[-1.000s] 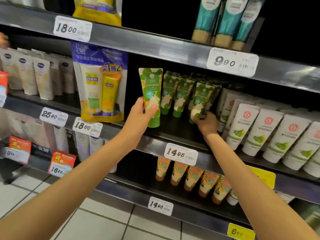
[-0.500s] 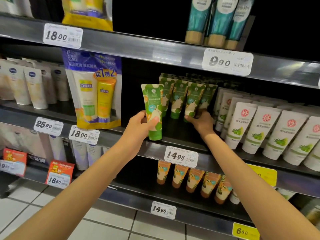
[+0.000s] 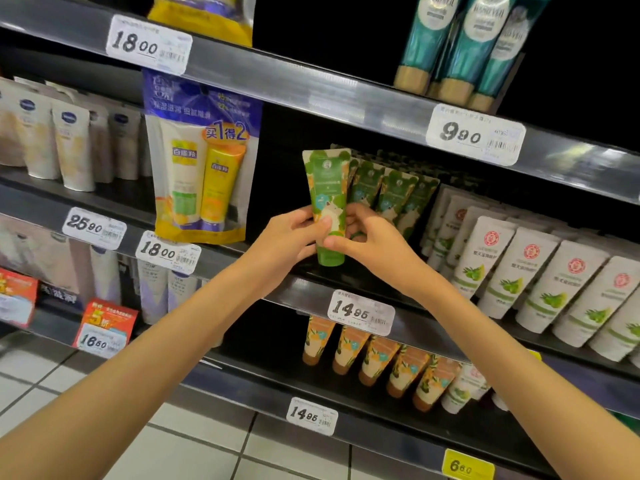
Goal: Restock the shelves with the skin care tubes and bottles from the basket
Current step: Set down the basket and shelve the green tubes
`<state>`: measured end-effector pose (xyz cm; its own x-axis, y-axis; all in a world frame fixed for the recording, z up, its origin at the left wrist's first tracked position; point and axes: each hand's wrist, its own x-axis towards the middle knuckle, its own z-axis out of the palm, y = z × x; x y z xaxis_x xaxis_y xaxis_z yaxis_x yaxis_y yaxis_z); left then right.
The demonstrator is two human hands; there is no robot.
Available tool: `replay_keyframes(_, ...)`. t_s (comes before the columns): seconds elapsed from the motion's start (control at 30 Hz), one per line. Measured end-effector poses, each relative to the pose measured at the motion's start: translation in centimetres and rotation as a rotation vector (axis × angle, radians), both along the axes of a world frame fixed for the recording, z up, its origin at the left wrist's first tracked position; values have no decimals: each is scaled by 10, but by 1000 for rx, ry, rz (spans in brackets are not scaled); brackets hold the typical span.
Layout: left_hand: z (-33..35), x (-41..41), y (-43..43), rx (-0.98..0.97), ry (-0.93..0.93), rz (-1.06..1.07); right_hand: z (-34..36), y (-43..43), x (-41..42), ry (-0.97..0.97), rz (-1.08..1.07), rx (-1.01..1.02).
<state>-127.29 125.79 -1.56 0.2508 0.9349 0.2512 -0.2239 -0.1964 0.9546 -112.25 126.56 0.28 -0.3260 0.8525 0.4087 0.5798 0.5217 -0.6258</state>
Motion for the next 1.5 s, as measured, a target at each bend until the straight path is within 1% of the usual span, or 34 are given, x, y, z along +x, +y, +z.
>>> replay_keyframes(0.1,1,4,-3,9,88,-52,-4,2,9,-6,-29,-43)
replay_keyframes(0.17,1,6,-4,2,129,-30,-8,9,14,86,-123,-95)
replay_keyframes(0.33,1,5,-3,-10,215,45,-16,37,42,329,-615,-134)
replay_keyframes(0.4,1,2,-2,-10,234,61,-23,40,56,322,-752,-128)
replay_keyframes(0.43,0,0,-2,-12,242,68,-27,42,61,285,-776,-122)
replay_keyframes(0.53,-4,-5,-2,-29,254,92,-33,49,68,182,-803,-83)
replay_keyframes(0.63,-8,-8,-1,-57,256,101,-31,56,68,154,-845,-76)
replay_keyframes(0.97,-5,-15,-1,-62,242,101,-30,67,60,129,-937,-63)
replay_keyframes(1.13,-9,-18,-2,-79,228,108,-34,70,59,180,-915,-122)
replay_keyframes(1.23,-12,-20,-3,-81,200,110,-40,69,52,145,-934,-163)
replay_keyframes(1.3,-14,-22,-3,-74,191,112,-41,68,48,217,-946,-205)
replay_keyframes(1.4,-18,-28,-4,-64,174,109,-34,59,39,474,-948,-288)
replay_keyframes(1.43,-20,-30,-6,-62,171,103,-33,51,33,545,-924,-281)
replay_keyframes(1.5,-21,-38,-10,-52,174,102,-31,30,13,605,-809,-169)
